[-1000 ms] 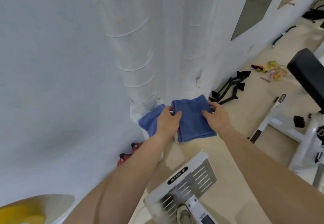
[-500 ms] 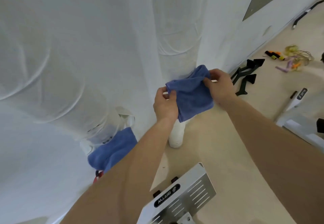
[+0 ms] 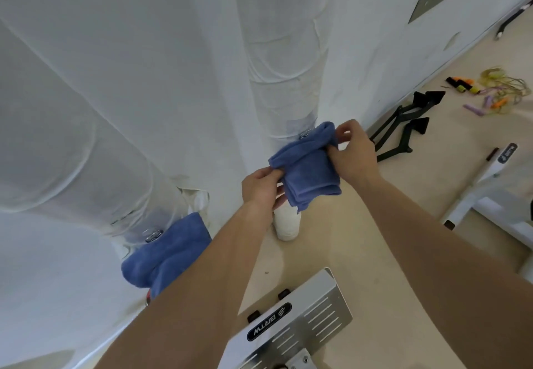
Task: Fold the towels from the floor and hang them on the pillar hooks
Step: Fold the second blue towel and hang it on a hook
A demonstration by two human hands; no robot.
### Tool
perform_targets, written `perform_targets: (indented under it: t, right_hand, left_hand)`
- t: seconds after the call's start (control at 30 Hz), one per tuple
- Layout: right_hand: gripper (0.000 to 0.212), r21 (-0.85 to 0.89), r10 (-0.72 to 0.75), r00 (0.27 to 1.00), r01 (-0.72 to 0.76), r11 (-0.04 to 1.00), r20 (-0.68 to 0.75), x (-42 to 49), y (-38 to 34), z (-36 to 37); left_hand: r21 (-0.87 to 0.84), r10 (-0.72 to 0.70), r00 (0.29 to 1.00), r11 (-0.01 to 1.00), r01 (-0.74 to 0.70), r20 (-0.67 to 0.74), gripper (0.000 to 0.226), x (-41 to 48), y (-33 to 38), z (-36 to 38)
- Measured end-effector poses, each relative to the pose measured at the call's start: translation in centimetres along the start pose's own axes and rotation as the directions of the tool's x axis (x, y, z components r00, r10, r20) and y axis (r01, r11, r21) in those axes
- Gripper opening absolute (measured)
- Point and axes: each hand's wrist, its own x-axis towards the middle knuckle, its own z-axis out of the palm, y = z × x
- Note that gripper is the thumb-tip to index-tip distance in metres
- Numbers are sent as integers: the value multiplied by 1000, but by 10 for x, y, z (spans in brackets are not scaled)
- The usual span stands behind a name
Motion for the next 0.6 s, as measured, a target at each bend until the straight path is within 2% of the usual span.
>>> perform_targets:
  t: [0.07, 0.2, 0.3, 0.33, 0.43, 0.53, 0.6]
  right_hand:
    - [17, -10, -56, 998, 56, 998, 29, -7, -9, -5]
    - [32, -37, -12, 996, 16, 999, 89, -8, -19, -8]
    - [29, -116, 19, 996, -8, 993, 93, -1, -22, -6]
    - [28, -132, 45, 994, -32, 991, 96, 1, -22, -5]
    - [28, -192, 134, 982, -107, 976, 134, 9, -21, -3]
    - [30, -195, 164, 969, -128, 972, 185, 13, -17, -3]
    - [34, -163, 103, 988, -83, 983, 118, 10, -15, -2]
  left_hand:
    - [8, 13, 1000, 1000, -13, -9, 16, -5, 2, -4]
    - [78, 117, 992, 991, -113, -54, 18, -17, 8, -5]
    - [52, 235, 971, 971, -233, -40, 25, -24, 10, 1]
    - [87, 278, 960, 958, -275, -32, 28, -24, 10, 3]
    - [361, 424, 906, 846, -391, -12, 15, -21, 11, 13]
    - [464, 418, 907, 814, -350, -50, 11, -12, 11, 18]
    - [520, 397, 914, 799, -303, -77, 12, -10, 11, 19]
